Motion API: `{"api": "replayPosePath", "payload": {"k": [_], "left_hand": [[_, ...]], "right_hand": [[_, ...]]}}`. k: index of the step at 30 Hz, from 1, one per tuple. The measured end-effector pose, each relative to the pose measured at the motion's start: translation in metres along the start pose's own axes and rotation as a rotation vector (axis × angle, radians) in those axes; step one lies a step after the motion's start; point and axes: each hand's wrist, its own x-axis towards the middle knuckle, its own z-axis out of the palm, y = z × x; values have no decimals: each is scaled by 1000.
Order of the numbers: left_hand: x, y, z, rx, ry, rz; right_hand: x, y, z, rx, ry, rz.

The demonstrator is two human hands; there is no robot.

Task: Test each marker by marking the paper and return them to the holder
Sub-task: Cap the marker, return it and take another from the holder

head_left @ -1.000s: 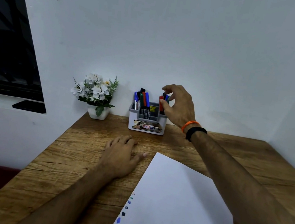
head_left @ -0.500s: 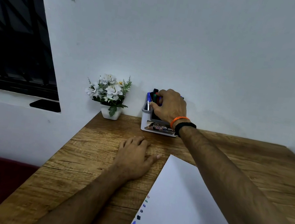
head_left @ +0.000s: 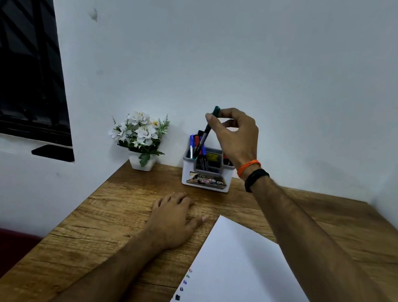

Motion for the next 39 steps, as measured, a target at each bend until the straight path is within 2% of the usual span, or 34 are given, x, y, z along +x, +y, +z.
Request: {"api": "replayPosePath", "payload": {"k": [9, 13, 16, 19, 21, 26, 31, 33, 36, 39], "left_hand": [[4, -4, 5, -12, 14, 6], [6, -7, 3, -135, 88, 59], [-1, 2, -9, -455, 156, 68], [-15, 20, -33, -979, 58, 56], [-22, 29, -45, -1131, -26, 79], [-28, 31, -54, -1035, -33, 182], [-21, 15, -60, -1134, 65, 12], [-18, 9, -61, -1164, 73, -48], [-19, 9, -60, -1187, 4, -88], [-21, 11, -61, -1147, -119, -35]], "right_hand": [[-85, -24, -57, 520, -271, 309], [-116, -8, -73, 472, -327, 378], [-130, 6, -77, 353, -378, 344], [-137, 14, -77, 300, -394, 333], [-140, 16, -76, 238, -408, 310], [-144, 17, -77, 116, -487, 250], [-138, 20, -83, -28, -513, 206], [-137, 23, -84, 35, -475, 191], [-138, 24, -82, 198, -398, 213], [-140, 23, -80, 433, -301, 352]]}}
